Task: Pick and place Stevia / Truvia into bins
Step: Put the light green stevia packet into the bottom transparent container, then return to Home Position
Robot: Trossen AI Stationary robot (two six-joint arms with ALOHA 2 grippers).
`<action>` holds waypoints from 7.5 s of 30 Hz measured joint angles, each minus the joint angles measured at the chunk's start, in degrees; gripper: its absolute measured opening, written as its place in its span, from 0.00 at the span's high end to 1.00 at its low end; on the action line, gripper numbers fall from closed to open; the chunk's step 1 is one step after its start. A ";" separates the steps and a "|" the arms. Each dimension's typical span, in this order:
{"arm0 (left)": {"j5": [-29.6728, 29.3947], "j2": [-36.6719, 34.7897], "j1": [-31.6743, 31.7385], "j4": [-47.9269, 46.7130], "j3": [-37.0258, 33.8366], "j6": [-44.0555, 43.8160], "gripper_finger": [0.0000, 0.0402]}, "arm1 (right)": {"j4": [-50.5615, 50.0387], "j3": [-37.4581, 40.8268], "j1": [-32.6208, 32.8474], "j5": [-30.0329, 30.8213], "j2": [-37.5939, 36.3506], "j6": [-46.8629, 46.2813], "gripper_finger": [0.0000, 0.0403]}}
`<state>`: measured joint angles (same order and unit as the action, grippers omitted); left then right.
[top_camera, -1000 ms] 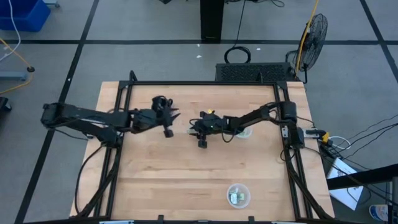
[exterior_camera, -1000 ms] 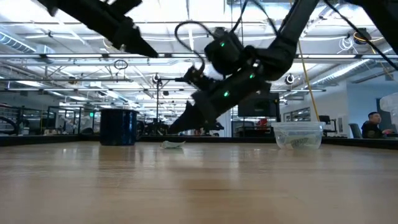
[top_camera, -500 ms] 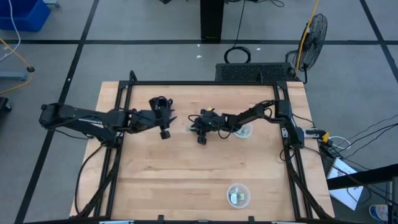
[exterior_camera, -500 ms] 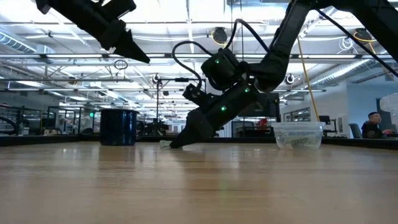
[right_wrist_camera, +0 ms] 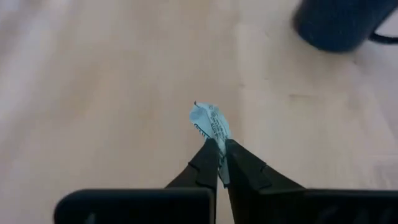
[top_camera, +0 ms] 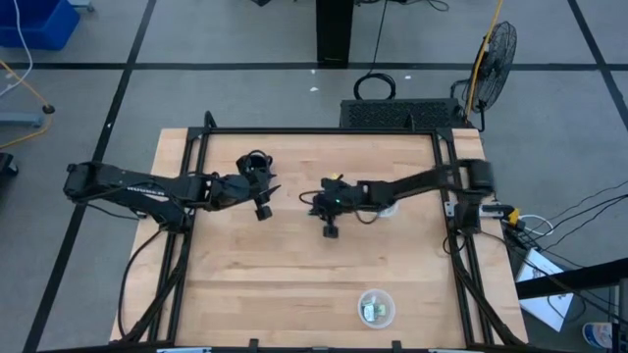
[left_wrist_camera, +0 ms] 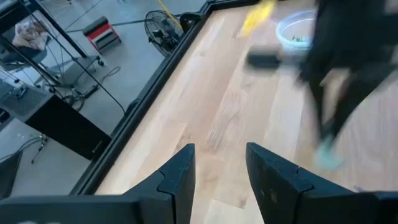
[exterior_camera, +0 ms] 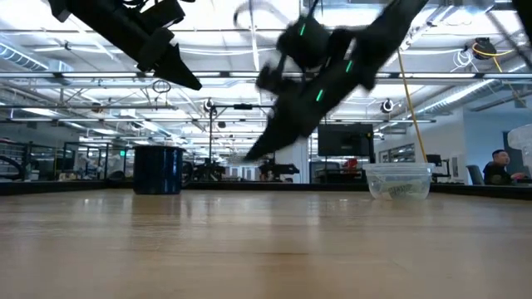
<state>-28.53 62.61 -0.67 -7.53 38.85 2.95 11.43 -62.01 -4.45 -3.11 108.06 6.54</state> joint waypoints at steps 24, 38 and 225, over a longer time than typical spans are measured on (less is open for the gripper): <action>0.22 0.00 0.02 -0.42 0.00 -4.28 0.63 | -7.71 22.68 39.85 -4.37 -32.84 -27.75 0.99; 0.04 0.00 0.04 1.63 0.00 -4.36 0.63 | -5.88 22.42 40.96 -9.07 -25.96 -39.41 0.97; 14.51 -59.12 -2.69 12.04 -38.27 -9.36 0.63 | -3.07 59.64 22.45 14.99 -106.52 -5.86 0.85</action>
<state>-14.02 3.49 -3.36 4.51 0.58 -6.42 8.36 -2.37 18.00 11.88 1.54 0.69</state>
